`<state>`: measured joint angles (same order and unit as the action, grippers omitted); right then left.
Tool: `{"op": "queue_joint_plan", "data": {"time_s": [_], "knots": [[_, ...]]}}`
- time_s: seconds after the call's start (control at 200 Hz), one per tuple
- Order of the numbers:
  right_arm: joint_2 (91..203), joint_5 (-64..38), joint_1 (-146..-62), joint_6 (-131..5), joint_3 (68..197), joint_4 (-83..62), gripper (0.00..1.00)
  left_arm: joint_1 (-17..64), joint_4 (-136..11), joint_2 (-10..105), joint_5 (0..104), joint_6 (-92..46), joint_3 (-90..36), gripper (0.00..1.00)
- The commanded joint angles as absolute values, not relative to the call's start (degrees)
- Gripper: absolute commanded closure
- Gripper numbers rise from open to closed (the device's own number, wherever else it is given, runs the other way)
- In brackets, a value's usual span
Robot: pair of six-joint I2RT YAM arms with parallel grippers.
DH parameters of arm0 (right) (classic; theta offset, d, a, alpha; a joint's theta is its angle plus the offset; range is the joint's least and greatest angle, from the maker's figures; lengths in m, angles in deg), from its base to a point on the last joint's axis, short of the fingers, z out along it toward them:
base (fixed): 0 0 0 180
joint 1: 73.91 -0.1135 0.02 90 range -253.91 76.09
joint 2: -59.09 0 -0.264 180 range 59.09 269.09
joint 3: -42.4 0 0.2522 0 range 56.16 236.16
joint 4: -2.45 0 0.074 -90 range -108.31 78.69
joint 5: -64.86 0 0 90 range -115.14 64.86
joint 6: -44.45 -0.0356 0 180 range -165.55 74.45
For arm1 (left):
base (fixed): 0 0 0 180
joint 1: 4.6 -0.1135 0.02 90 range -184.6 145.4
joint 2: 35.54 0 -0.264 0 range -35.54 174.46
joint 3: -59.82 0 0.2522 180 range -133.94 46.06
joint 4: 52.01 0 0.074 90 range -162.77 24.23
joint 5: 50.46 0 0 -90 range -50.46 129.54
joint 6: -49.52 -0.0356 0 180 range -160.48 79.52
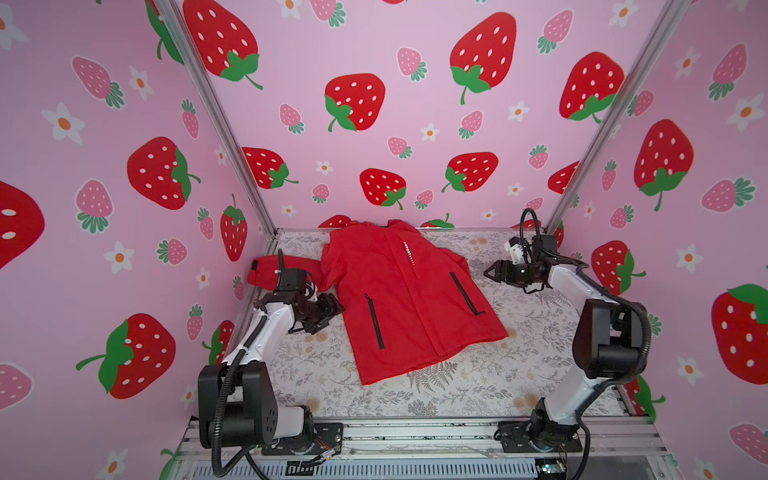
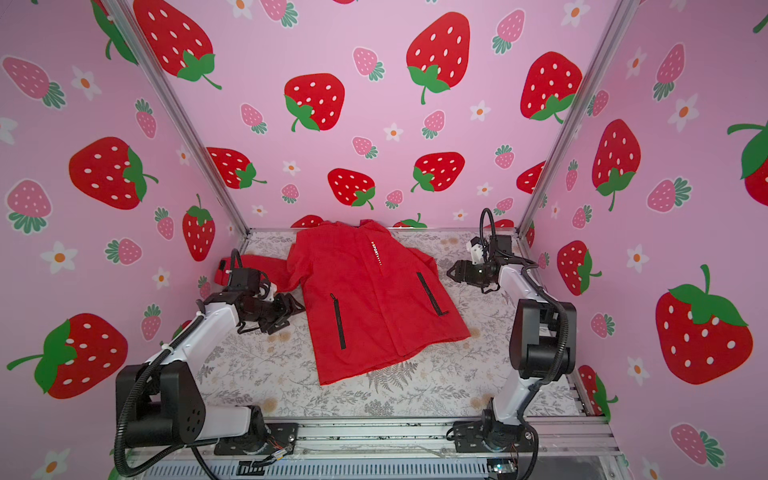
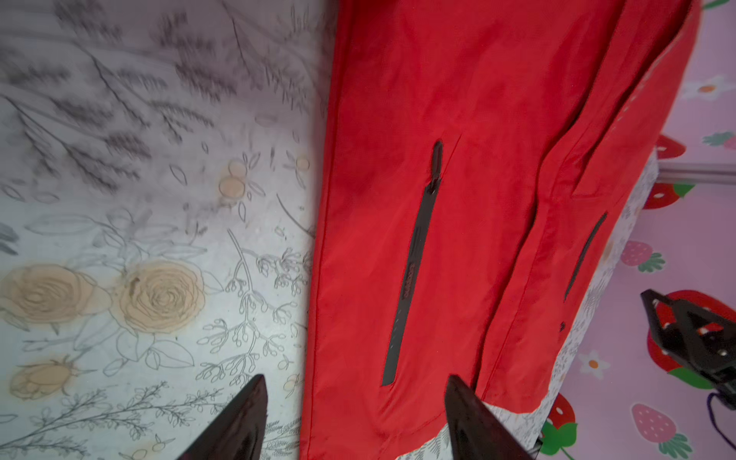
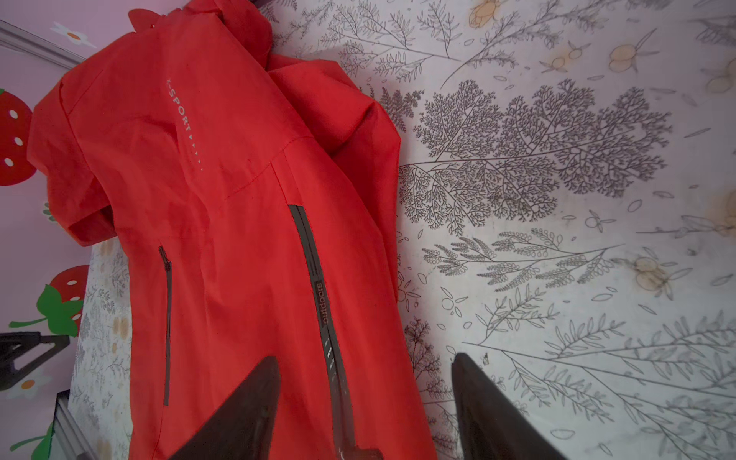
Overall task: Unzip the jacket
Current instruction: Flatten out the jacket at the center of the board.
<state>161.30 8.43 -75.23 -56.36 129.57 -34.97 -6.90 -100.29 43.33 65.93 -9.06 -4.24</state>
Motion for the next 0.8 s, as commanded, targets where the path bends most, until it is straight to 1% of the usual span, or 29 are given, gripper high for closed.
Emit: {"op": "queue_joint_plan", "data": {"time_s": [0.0,0.06,0.175,0.255,0.32,0.535,0.625,0.711,0.796], "knots": [[162.76,10.94,-74.92,-55.15,131.57,-35.70,0.34,-4.69,-98.28,44.08,66.73,-7.70,-2.04,0.31],[163.41,11.43,-74.88,-54.67,131.50,-35.81,0.34,-2.97,-97.54,44.84,65.56,-7.74,-0.96,0.32],[164.69,12.00,-74.46,-54.42,131.73,-35.98,0.34,-0.56,-95.14,47.68,66.65,-7.42,-0.06,0.36],[165.50,14.04,-73.51,-54.39,131.74,-35.68,0.34,0.53,-94.82,49.87,66.25,-7.45,-0.24,0.43],[165.94,14.51,-72.54,-54.17,131.58,-35.52,0.35,0.98,-93.61,51.45,67.89,-7.17,-0.26,0.47],[166.75,15.72,-71.05,-52.48,131.29,-36.05,0.34,2.52,-98.41,53.70,63.04,-9.39,-1.89,0.48],[167.01,15.30,-71.01,-53.08,131.00,-35.28,0.34,2.61,-97.95,53.75,63.28,-8.72,-0.75,0.49],[167.78,15.44,-71.01,-53.89,130.95,-34.18,0.36,3.00,-96.07,54.52,65.23,-8.48,0.33,0.52],[168.92,16.72,-71.01,-54.42,131.17,-33.17,0.36,3.72,-94.36,55.93,67.10,-8.86,0.70,0.59]]}}
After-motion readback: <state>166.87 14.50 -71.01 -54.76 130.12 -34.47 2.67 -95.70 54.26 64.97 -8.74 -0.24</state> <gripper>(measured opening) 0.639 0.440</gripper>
